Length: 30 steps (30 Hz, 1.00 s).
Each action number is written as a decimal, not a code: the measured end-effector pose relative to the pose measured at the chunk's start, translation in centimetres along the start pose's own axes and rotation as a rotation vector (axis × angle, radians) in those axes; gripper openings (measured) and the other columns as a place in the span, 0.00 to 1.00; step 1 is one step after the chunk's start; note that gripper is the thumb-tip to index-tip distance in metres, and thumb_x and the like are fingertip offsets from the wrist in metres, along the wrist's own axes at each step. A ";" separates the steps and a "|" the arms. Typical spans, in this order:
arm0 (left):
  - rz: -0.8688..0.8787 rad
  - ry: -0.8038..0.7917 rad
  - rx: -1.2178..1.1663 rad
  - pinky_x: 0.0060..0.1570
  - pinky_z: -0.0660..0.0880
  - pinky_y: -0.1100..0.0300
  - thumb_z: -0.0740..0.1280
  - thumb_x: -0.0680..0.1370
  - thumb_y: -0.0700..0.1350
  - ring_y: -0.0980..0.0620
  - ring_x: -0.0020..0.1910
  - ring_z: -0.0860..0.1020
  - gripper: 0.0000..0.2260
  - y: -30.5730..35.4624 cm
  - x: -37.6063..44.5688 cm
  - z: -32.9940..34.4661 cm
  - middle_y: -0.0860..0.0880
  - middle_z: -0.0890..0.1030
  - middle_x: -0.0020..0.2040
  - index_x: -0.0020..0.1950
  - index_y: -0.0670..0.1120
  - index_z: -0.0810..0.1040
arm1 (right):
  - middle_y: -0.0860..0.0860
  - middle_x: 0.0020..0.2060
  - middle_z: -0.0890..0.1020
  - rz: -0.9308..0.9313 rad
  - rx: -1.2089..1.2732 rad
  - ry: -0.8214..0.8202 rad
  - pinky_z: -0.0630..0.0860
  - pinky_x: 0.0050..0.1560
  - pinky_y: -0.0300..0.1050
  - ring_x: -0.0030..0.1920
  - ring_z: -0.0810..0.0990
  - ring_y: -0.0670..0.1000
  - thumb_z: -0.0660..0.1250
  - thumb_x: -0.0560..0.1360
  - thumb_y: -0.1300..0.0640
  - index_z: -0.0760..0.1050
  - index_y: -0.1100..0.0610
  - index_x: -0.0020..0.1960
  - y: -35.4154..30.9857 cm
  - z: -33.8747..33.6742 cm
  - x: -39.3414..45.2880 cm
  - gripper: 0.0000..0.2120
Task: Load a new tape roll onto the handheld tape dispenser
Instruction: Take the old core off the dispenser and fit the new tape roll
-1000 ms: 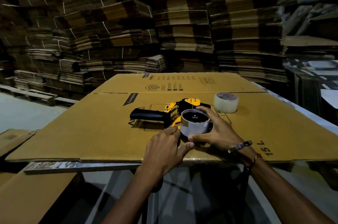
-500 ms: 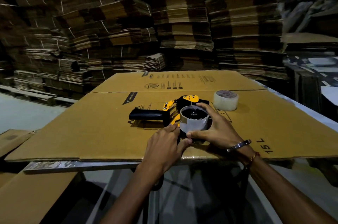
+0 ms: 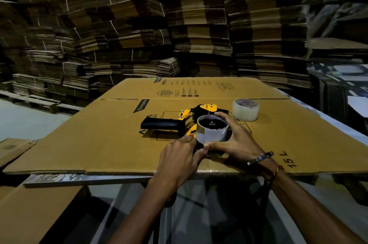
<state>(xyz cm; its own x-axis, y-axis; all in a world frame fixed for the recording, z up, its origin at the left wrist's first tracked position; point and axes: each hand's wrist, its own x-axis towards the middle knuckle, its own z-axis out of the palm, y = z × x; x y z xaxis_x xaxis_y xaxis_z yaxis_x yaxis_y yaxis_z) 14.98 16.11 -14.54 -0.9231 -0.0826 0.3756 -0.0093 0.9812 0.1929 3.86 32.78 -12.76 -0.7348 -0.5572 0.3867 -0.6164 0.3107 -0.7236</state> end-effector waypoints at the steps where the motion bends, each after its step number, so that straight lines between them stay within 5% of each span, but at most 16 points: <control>1: -0.005 0.019 0.009 0.46 0.73 0.56 0.50 0.82 0.64 0.50 0.54 0.79 0.22 -0.2 0.1 0.1 0.55 0.78 0.65 0.66 0.57 0.75 | 0.43 0.66 0.76 0.005 0.003 -0.011 0.76 0.64 0.48 0.63 0.77 0.47 0.79 0.57 0.36 0.65 0.44 0.73 0.0 0.0 0.0 0.49; 7: -0.060 0.060 -0.046 0.49 0.74 0.57 0.53 0.80 0.68 0.54 0.57 0.75 0.23 -0.7 0.3 1.0 0.56 0.78 0.61 0.66 0.57 0.76 | 0.41 0.66 0.75 0.030 0.041 -0.064 0.75 0.64 0.44 0.64 0.75 0.43 0.81 0.57 0.37 0.64 0.42 0.73 0.3 -0.2 0.2 0.50; 12: -0.048 0.005 -0.005 0.57 0.66 0.55 0.51 0.80 0.69 0.54 0.59 0.67 0.28 -0.6 0.6 1.0 0.55 0.70 0.61 0.68 0.54 0.74 | 0.34 0.62 0.72 0.057 0.103 -0.139 0.71 0.54 0.23 0.59 0.71 0.27 0.82 0.63 0.50 0.63 0.44 0.73 0.5 -0.3 0.4 0.45; 23: -0.107 -0.138 -0.104 0.56 0.56 0.56 0.53 0.78 0.69 0.54 0.68 0.62 0.28 -0.1 0.9 -0.2 0.55 0.66 0.71 0.72 0.56 0.71 | 0.33 0.62 0.70 0.058 0.129 -0.195 0.71 0.53 0.24 0.57 0.70 0.25 0.82 0.64 0.54 0.61 0.45 0.74 0.6 -0.7 0.8 0.45; 27: -0.112 -0.159 -0.111 0.57 0.55 0.57 0.54 0.78 0.69 0.54 0.69 0.61 0.27 0.0 0.8 -0.4 0.55 0.65 0.72 0.73 0.58 0.69 | 0.39 0.65 0.73 0.056 0.155 -0.218 0.73 0.65 0.41 0.62 0.73 0.33 0.83 0.63 0.56 0.63 0.43 0.72 0.7 -0.9 0.9 0.45; 30: -0.116 -0.158 -0.106 0.58 0.57 0.56 0.54 0.77 0.70 0.54 0.69 0.61 0.28 0.0 0.8 -0.3 0.56 0.65 0.72 0.72 0.59 0.70 | 0.40 0.66 0.74 0.037 0.161 -0.215 0.73 0.66 0.44 0.64 0.74 0.37 0.83 0.62 0.57 0.64 0.42 0.71 0.8 -0.9 0.9 0.45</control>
<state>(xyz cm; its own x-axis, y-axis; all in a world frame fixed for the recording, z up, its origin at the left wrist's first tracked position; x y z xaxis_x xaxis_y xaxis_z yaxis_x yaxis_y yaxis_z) 14.33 15.96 -13.96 -0.9670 -0.1577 0.2002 -0.0867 0.9422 0.3237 2.42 33.19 -12.49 -0.6685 -0.7039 0.2402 -0.5246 0.2173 -0.8232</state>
